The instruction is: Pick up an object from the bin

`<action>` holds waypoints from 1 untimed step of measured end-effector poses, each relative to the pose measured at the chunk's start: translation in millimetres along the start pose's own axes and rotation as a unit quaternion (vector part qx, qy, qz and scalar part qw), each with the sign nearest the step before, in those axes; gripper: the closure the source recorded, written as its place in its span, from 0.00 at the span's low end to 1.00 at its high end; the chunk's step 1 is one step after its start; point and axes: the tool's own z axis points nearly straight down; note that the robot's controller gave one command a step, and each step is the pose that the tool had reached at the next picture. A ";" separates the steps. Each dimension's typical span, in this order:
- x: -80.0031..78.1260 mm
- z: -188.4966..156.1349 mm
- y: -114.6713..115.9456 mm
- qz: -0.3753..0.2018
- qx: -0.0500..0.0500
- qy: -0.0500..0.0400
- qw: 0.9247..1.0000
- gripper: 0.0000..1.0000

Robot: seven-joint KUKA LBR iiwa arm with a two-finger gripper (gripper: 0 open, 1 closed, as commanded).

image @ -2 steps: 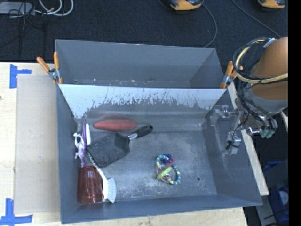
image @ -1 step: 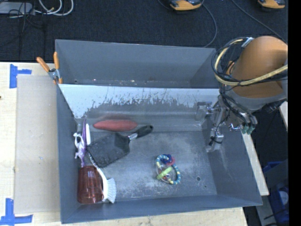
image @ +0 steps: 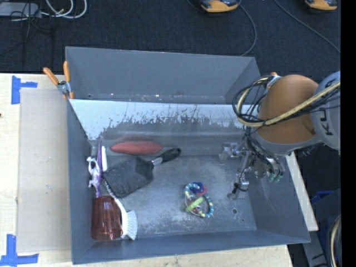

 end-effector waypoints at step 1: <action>-11.0 48.5 28.5 0.032 0.001 -0.006 0.999 0.00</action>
Offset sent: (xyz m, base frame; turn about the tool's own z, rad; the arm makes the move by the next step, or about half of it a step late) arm -0.0140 0.0341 -0.0866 0.0159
